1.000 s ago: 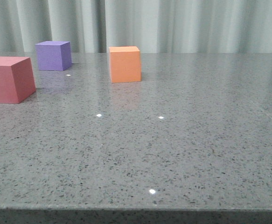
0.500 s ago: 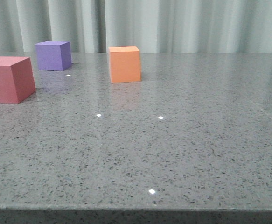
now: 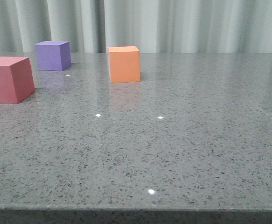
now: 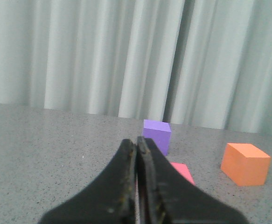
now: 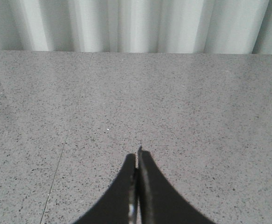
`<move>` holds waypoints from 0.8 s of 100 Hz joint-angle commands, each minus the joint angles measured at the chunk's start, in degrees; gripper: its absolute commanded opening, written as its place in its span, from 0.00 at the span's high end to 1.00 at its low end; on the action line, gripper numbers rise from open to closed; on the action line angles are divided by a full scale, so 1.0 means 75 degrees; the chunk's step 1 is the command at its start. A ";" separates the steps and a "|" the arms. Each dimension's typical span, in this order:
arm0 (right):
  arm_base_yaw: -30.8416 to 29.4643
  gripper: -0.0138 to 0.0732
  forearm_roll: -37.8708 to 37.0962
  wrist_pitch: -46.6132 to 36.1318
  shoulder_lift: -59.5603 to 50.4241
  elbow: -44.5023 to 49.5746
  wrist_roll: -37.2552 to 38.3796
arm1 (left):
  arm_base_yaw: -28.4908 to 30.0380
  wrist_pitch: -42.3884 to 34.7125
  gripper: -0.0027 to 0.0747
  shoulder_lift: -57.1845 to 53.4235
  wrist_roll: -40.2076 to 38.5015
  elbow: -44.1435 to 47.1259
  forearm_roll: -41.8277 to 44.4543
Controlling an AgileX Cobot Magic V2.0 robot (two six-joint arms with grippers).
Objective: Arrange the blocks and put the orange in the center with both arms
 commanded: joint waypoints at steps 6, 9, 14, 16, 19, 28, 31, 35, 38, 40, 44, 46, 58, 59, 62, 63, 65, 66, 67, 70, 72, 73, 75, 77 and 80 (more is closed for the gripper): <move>-0.0051 0.92 -0.0144 -0.0625 -0.0016 -0.0213 -0.0043 | 0.0014 0.0626 0.99 0.1247 -0.0088 -0.1520 -0.0101; -0.0051 0.92 -0.0144 -0.0625 -0.0016 -0.0213 -0.0043 | 0.0014 0.0993 0.99 0.1586 -0.0088 -0.1884 -0.0101; -0.0051 0.92 -0.0144 -0.0625 -0.0016 -0.0213 -0.0043 | 0.0014 0.1507 0.99 0.2079 -0.0088 -0.2389 -0.0101; -0.0051 0.92 -0.0144 -0.0625 -0.0016 -0.0213 -0.0043 | 0.0014 0.1722 0.99 0.2289 -0.0088 -0.2606 -0.0101; -0.0051 0.92 -0.0144 -0.0625 -0.0016 -0.0213 -0.0043 | 0.0014 0.1992 0.99 0.2577 -0.0088 -0.2888 -0.0101; -0.0051 0.92 -0.0144 -0.0625 -0.0016 -0.0213 -0.0043 | 0.0014 0.2784 0.99 0.3492 -0.0088 -0.3787 -0.0069; -0.0051 0.92 -0.0144 -0.0625 -0.0016 -0.0213 -0.0043 | 0.0014 0.2993 0.99 0.3760 -0.0088 -0.4048 -0.0054; -0.0051 0.92 -0.0144 -0.0625 -0.0016 -0.0213 -0.0043 | 0.0014 0.3262 0.99 0.4147 -0.0088 -0.4418 -0.0054; -0.0051 0.92 -0.0144 -0.0625 -0.0016 -0.0213 -0.0043 | 0.0014 0.3451 0.99 0.4388 -0.0088 -0.4651 -0.0054; -0.0051 0.92 -0.0144 -0.0625 -0.0016 -0.0213 -0.0043 | 0.0014 0.3578 0.99 0.4615 -0.0088 -0.4864 -0.0054; -0.0051 0.92 -0.0144 -0.0625 -0.0016 -0.0213 -0.0043 | 0.0014 0.3831 0.99 0.4876 -0.0088 -0.5110 -0.0054; -0.0051 0.92 -0.0144 -0.0625 -0.0016 -0.0213 -0.0043 | 0.0014 0.3936 0.99 0.4977 -0.0088 -0.5240 -0.0054; -0.0051 0.92 -0.0144 -0.0625 -0.0016 -0.0213 -0.0043 | 0.0014 0.4303 0.99 0.5692 -0.0088 -0.5738 -0.0054; -0.0051 0.92 -0.0144 -0.0625 -0.0016 -0.0213 -0.0043 | 0.0014 0.4319 0.99 0.5722 -0.0088 -0.5755 -0.0054; -0.0051 0.92 -0.0144 -0.0625 -0.0016 -0.0213 -0.0043 | 0.0014 0.4360 0.99 0.5831 -0.0088 -0.5813 -0.0054; -0.0051 0.92 -0.0144 -0.0625 -0.0016 -0.0213 -0.0043 | 0.0014 0.4389 0.99 0.5880 -0.0088 -0.5836 -0.0054; -0.0051 0.92 -0.0144 -0.0625 -0.0016 -0.0213 -0.0043 | 0.0014 0.4431 0.99 0.5941 -0.0088 -0.5856 -0.0054; -0.0051 0.92 -0.0144 -0.0625 -0.0016 -0.0213 -0.0043 | 0.0014 0.4431 0.99 0.5958 -0.0088 -0.5856 -0.0054; -0.0051 0.92 -0.0144 -0.0625 -0.0016 -0.0213 -0.0043 | 0.0014 0.4446 0.99 0.5973 -0.0088 -0.5856 -0.0054; -0.0051 0.92 -0.0144 -0.0625 -0.0016 -0.0213 -0.0043 | 0.0014 0.4445 0.99 0.6050 -0.0088 -0.5856 -0.0054; -0.0051 0.92 -0.0144 -0.0625 -0.0016 -0.0213 -0.0043 | 0.0014 0.4465 0.99 0.6090 -0.0088 -0.5856 -0.0054; -0.0051 0.92 -0.0144 -0.0625 -0.0016 -0.0213 -0.0043 | 0.0014 0.4465 0.99 0.6104 -0.0088 -0.5856 -0.0054; -0.0051 0.92 -0.0144 -0.0625 -0.0016 -0.0213 -0.0043 | 0.0014 0.4479 0.99 0.6138 -0.0088 -0.5856 -0.0054; -0.0051 0.92 -0.0144 -0.0625 -0.0016 -0.0213 -0.0043 | 0.0014 0.4495 0.99 0.6182 -0.0088 -0.5856 -0.0054; -0.0051 0.92 -0.0144 -0.0625 -0.0016 -0.0213 -0.0043 | 0.0014 0.4558 0.99 0.6223 -0.0088 -0.5856 -0.0054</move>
